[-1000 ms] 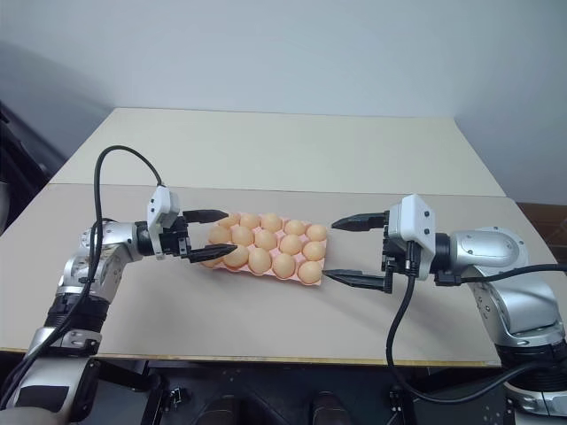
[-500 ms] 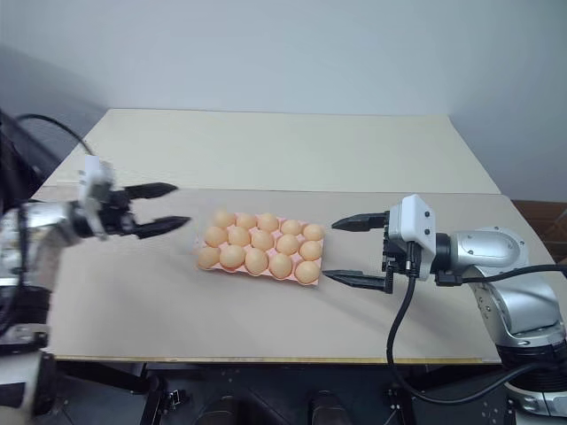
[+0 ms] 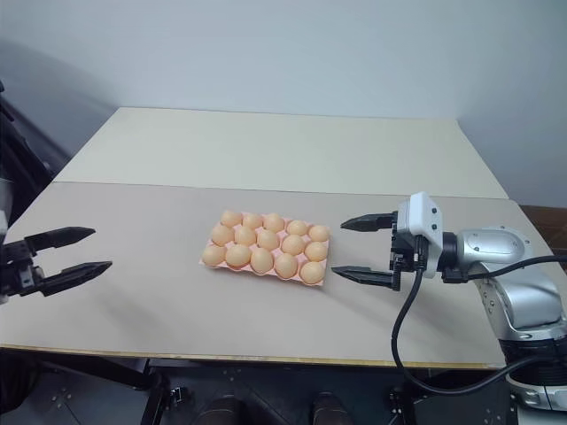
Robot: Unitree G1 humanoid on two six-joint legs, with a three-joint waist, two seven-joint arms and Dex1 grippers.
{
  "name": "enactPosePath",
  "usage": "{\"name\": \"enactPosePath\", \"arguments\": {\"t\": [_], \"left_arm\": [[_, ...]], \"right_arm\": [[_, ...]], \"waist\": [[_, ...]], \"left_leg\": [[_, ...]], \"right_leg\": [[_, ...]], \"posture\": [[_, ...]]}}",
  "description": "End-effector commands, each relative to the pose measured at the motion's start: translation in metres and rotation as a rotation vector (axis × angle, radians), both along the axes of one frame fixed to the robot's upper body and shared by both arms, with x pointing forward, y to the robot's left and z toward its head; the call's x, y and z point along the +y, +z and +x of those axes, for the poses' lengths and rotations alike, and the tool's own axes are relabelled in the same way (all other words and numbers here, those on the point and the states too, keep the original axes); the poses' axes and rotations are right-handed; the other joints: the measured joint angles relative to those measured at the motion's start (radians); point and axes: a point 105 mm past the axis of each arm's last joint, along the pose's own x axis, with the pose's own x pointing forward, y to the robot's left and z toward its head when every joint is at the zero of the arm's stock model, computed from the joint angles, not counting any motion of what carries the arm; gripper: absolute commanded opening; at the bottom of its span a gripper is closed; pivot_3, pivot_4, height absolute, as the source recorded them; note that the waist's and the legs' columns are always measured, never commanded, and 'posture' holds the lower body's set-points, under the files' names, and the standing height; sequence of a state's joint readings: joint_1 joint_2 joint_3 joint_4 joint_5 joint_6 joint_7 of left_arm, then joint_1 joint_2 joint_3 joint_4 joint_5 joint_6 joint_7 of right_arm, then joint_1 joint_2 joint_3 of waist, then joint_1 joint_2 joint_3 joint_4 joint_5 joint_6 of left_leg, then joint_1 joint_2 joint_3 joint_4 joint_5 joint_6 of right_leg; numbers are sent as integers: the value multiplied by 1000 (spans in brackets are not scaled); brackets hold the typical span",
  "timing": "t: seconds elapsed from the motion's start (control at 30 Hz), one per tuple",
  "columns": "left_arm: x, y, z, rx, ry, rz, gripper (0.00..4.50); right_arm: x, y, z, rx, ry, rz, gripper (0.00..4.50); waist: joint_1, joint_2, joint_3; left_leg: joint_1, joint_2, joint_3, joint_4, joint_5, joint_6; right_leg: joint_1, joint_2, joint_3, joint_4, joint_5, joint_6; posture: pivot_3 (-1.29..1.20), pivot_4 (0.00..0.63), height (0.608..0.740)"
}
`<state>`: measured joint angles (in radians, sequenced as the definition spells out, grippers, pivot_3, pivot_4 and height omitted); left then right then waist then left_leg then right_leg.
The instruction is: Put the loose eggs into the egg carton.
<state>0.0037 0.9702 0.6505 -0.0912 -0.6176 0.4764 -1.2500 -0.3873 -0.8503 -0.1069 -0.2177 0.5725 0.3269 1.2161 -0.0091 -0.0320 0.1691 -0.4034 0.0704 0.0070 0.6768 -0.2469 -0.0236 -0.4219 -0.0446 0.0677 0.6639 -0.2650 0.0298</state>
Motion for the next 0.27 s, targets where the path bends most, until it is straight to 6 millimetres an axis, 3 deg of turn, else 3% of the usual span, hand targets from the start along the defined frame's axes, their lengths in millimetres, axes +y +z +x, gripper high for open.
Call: {"name": "enactPosePath", "arguments": {"t": [0.03, 0.27], "left_arm": [[-6, 10, -7, -42, 13, -9, 4448], [-10, 10, -12, -9, 29, -46, 4448]], "right_arm": [[-3, 13, -3, -57, -6, 18, 4500], [-4, 11, -5, -48, -12, 18, 4500]], "waist": [[-2, 0, 0], [-4, 0, 0]], "left_leg": [[0, 0, 0, 0, 0, 0], [0, 0, 0, -1, 0, 0]], "right_leg": [[0, 0, 0, 0, 0, 0], [0, 0, 0, 0, 0, 0]], "posture": [[0, 150, 740], [0, 150, 740]]}}
